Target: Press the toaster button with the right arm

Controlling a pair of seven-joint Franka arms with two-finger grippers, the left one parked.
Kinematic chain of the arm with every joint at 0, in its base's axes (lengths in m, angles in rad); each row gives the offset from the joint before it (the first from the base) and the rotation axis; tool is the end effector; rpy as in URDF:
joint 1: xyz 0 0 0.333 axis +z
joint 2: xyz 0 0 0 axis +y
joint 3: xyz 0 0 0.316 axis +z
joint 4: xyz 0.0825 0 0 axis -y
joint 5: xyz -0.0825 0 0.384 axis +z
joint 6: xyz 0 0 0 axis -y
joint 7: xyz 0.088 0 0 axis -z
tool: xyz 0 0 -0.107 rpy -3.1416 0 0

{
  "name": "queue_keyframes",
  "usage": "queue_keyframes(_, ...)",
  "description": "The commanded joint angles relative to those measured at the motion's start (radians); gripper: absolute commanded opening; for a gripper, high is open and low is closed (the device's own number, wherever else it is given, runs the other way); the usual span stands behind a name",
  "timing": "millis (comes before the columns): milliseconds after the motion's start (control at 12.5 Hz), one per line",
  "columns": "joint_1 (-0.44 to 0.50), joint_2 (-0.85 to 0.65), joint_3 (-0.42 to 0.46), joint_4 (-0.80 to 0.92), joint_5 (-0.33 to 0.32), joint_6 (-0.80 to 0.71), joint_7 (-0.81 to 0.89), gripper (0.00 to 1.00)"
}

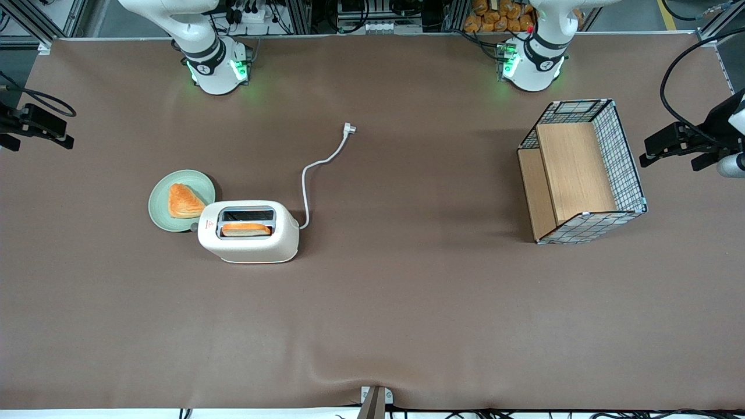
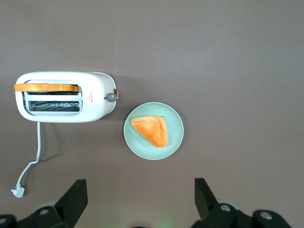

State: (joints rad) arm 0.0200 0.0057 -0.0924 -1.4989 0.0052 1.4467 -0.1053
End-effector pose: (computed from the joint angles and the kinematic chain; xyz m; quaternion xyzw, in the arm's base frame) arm 0.5423 -0.0386 0.6443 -0.9994 -0.0167 0.0286 0.0049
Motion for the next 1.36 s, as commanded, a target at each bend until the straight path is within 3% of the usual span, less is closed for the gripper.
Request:
queue_keyframes(0, -0.009, 0.019, 0.003, -0.004, 0.030, 0.004, -0.010, 1.00)
queue_keyframes(241, -0.008, 0.088, 0.003, -0.004, 0.076, 0.014, -0.010, 1.00)
queue_keyframes(321, -0.006, 0.109, 0.003, -0.004, 0.091, 0.021, -0.008, 0.87)
queue_keyframes(562, -0.002, 0.177, 0.003, -0.006, 0.095, 0.050, -0.010, 0.28)
queue_keyframes(723, 0.000, 0.223, 0.003, -0.020, 0.095, 0.052, -0.011, 0.01)
queue_keyframes(964, 0.014, 0.234, 0.005, -0.076, 0.095, 0.096, -0.017, 0.00)
queue_keyframes(1285, 0.017, 0.286, 0.005, -0.151, 0.157, 0.185, -0.019, 0.00)
